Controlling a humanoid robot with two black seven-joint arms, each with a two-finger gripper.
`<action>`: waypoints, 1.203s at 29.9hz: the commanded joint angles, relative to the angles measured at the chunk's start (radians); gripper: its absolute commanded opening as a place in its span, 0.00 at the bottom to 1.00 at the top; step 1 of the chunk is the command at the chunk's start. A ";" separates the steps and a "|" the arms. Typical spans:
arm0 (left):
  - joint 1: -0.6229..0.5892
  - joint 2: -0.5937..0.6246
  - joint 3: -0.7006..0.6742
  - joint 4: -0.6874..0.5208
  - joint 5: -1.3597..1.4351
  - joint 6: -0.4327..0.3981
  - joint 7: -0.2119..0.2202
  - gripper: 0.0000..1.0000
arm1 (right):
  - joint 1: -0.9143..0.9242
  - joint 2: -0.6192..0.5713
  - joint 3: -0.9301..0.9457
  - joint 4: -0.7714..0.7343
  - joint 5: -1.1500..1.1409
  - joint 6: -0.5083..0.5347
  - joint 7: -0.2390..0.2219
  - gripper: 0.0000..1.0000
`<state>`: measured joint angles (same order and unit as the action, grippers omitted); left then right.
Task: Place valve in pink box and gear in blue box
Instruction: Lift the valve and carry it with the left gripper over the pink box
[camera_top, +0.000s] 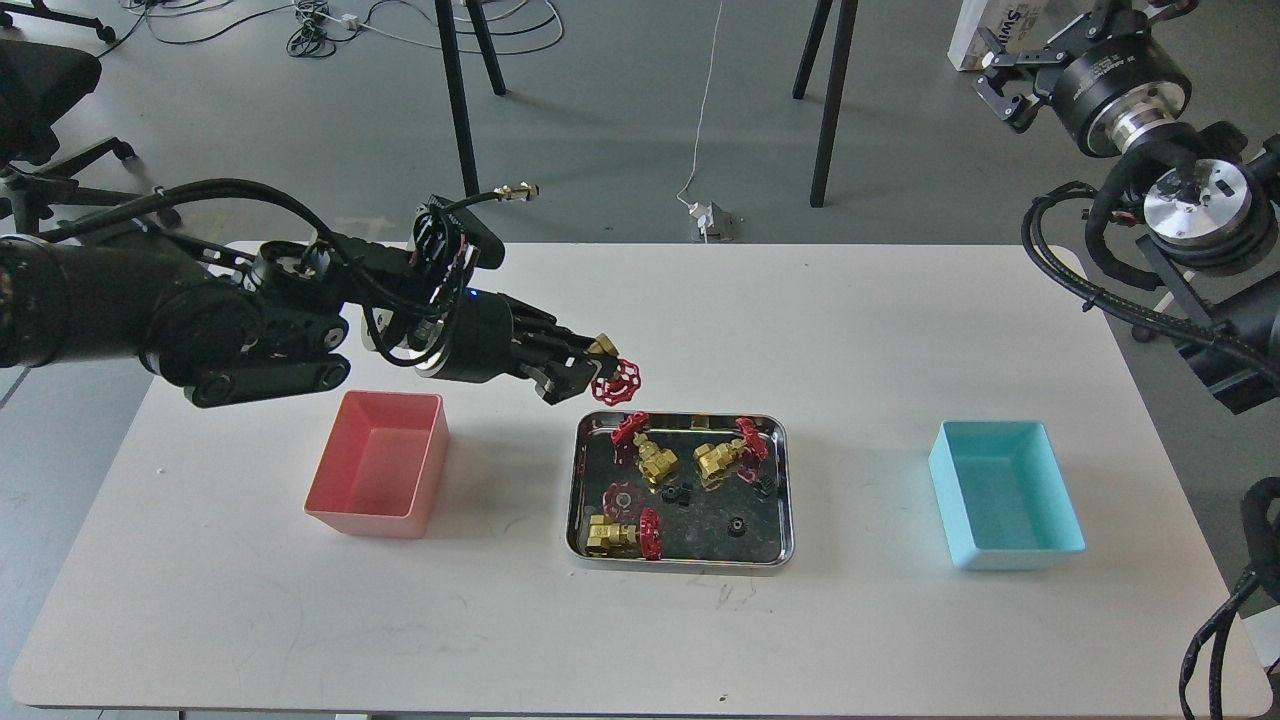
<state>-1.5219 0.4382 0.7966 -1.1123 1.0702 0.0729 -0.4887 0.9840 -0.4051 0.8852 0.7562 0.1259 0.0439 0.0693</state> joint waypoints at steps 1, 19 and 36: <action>0.002 0.106 -0.016 -0.012 0.032 -0.008 0.000 0.20 | 0.050 0.025 -0.005 -0.006 -0.002 -0.099 0.000 0.99; 0.183 0.358 -0.023 -0.029 0.217 -0.001 0.000 0.20 | 0.183 0.086 -0.111 -0.112 -0.002 -0.254 -0.017 0.99; 0.296 0.284 -0.023 0.111 0.269 0.024 0.000 0.21 | 0.147 0.086 -0.111 -0.109 0.000 -0.248 -0.016 0.99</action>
<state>-1.2345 0.7387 0.7719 -1.0204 1.3387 0.0933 -0.4887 1.1379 -0.3192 0.7734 0.6447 0.1246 -0.2039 0.0523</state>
